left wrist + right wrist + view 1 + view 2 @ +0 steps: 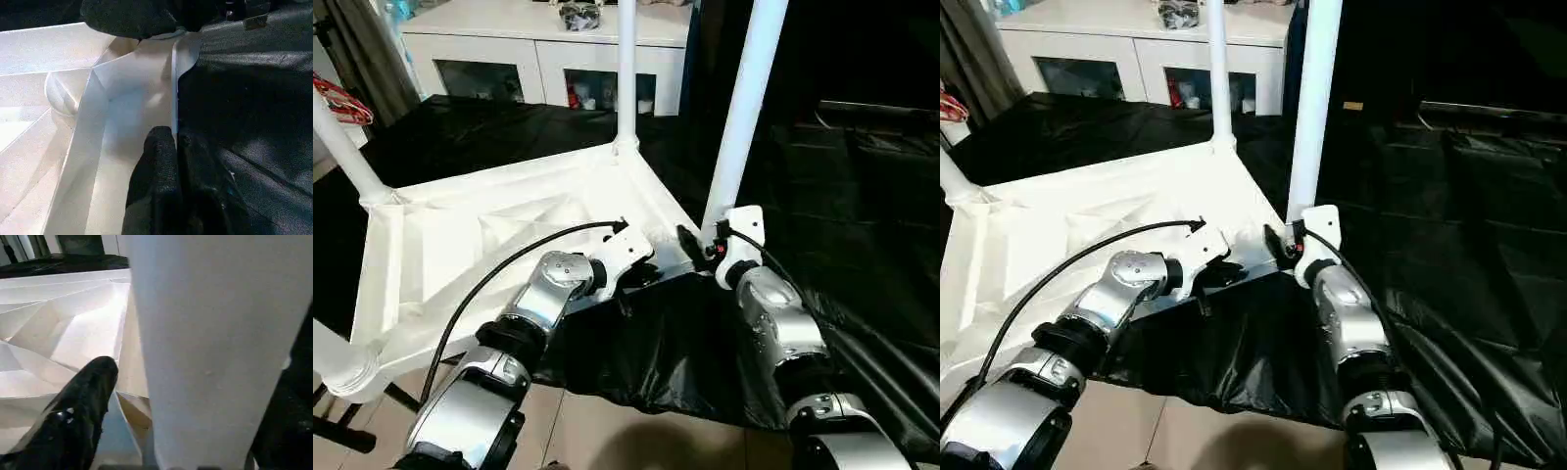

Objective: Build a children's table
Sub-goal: Rotate leg to tighten

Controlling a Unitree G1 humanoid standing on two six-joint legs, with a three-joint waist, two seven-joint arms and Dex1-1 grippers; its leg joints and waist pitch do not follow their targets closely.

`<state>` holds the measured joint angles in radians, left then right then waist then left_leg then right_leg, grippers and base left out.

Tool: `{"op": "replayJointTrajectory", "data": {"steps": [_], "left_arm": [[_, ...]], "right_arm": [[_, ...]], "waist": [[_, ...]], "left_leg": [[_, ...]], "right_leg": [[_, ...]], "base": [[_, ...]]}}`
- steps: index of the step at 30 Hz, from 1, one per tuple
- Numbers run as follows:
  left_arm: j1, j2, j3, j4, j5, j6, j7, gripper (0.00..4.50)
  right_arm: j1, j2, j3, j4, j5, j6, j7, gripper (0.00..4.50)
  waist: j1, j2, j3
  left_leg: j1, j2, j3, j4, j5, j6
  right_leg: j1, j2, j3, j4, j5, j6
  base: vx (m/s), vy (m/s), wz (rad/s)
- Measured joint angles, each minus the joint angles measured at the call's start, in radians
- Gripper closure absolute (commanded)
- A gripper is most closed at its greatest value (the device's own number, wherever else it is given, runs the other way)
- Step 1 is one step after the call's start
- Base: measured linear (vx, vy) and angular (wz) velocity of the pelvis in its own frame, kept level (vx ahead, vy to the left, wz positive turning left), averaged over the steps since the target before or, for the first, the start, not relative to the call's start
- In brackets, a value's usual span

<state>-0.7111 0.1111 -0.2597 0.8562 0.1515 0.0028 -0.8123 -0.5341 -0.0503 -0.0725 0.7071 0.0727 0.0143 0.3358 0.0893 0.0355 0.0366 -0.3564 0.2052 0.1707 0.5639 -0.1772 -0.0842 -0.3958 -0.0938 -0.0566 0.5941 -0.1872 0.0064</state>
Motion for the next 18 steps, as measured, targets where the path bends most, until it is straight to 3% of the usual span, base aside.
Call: {"op": "replayJointTrajectory", "data": {"steps": [2, 15, 16, 18], "left_arm": [[0.000, 0.000, 0.000, 0.000, 0.000, 0.000, 0.002, 4.50], [0.000, -0.001, 0.000, 0.000, 0.000, 0.000, 0.004, 4.50], [0.000, 0.007, 0.000, -0.003, -0.001, -0.003, -0.013, 4.50], [0.006, 0.073, -0.006, -0.028, -0.028, -0.028, -0.135, 4.50]], "right_arm": [[0.000, 0.002, 0.000, -0.001, 0.000, 0.000, 0.001, 0.07], [0.000, 0.005, 0.000, -0.002, 0.000, -0.002, 0.002, 0.07], [0.001, -0.015, 0.000, -0.004, 0.002, -0.007, 0.030, 0.07], [0.035, -0.149, 0.082, -0.041, 0.018, -0.006, 0.318, 0.07]], "waist": [[0.000, 0.000, 0.000], [0.000, 0.000, 0.000], [0.000, -0.001, 0.000], [0.004, -0.003, 0.004]], "left_leg": [[0.000, 0.000, 0.000, 0.000, 0.000, 0.000], [0.001, -0.001, 0.000, -0.006, 0.000, 0.000], [0.001, -0.001, 0.000, -0.006, 0.000, 0.000], [-0.003, 0.000, 0.000, -0.007, 0.000, 0.000]], "right_leg": [[0.000, 0.000, 0.000, 0.000, 0.000, 0.000], [0.000, 0.000, 0.000, -0.002, 0.000, 0.000], [0.000, 0.000, 0.000, -0.002, 0.000, 0.000], [-0.003, 0.000, -0.001, -0.005, 0.000, 0.001]], "base": [[0.000, 0.000, 0.00], [0.000, 0.000, 0.00], [0.000, 0.000, 0.00], [0.000, 0.000, 0.00]]}}
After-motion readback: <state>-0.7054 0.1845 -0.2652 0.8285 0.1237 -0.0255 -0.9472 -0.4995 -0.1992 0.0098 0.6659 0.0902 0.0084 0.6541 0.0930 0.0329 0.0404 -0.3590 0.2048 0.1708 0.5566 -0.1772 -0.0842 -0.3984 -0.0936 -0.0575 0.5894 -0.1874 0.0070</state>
